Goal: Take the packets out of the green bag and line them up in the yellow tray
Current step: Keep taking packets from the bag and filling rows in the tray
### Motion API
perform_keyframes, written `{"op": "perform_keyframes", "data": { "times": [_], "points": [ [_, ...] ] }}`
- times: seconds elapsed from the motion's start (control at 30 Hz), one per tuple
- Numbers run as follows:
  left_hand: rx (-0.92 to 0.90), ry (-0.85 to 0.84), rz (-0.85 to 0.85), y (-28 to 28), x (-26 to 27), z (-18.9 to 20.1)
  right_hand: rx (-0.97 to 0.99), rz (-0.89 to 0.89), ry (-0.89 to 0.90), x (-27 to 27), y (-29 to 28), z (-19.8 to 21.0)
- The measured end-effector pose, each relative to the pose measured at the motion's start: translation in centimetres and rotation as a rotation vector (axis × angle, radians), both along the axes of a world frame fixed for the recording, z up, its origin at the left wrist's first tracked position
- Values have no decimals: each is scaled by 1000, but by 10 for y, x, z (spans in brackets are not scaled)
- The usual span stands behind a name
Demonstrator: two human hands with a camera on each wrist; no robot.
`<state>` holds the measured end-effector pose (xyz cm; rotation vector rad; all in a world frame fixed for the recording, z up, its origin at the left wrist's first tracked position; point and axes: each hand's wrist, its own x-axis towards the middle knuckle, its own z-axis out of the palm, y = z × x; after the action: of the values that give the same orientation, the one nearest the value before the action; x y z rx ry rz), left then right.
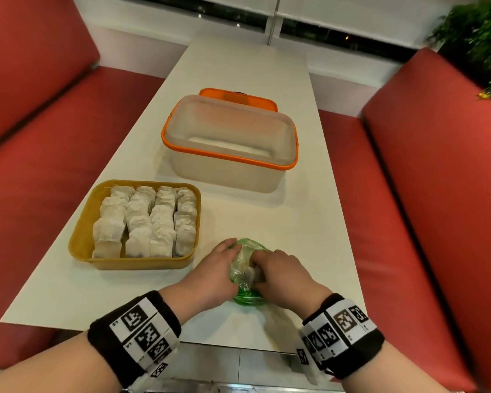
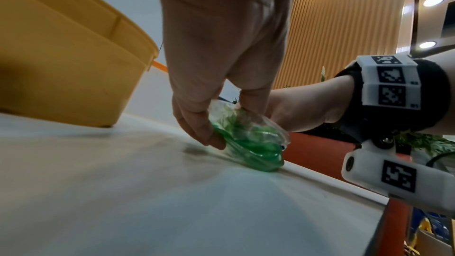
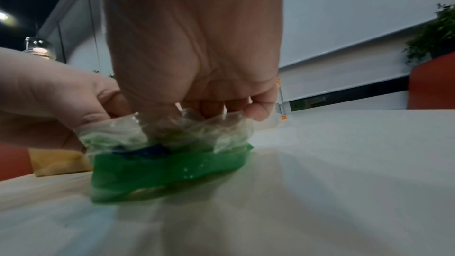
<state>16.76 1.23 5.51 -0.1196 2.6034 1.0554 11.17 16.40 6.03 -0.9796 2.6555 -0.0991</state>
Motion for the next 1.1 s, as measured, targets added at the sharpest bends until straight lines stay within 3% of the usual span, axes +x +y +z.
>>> {"op": "perform_keyframes", "data": {
  "times": [0.13,0.37,0.47,0.57,0.67,0.73,0.83,0.97,1.1],
  "points": [
    [7,9,7,2,1,0,-4,0,-59,-3,-2,0],
    [-17,-9,-16,4,3,-1,-571,-451,-438,-21,23,11],
    [-8,-14,5,4,4,0,-774,-558,-543,-23,30,16],
    [-29,-3,-5,1,3,2,-859,-596,-600,-25,34,22],
    [-77,24,-7,2,3,8,-827,-541,-621,-24,33,31],
    [-83,155,18,4,5,14,-692,-451,-541,-22,30,36],
    [100,339,62,9,6,28,-455,-299,-367,-19,20,43],
    [193,275,105,11,-3,31,-422,-234,-335,-14,13,47],
    [424,141,272,8,-11,25,-491,-329,-411,-18,21,46]
  ]
}}
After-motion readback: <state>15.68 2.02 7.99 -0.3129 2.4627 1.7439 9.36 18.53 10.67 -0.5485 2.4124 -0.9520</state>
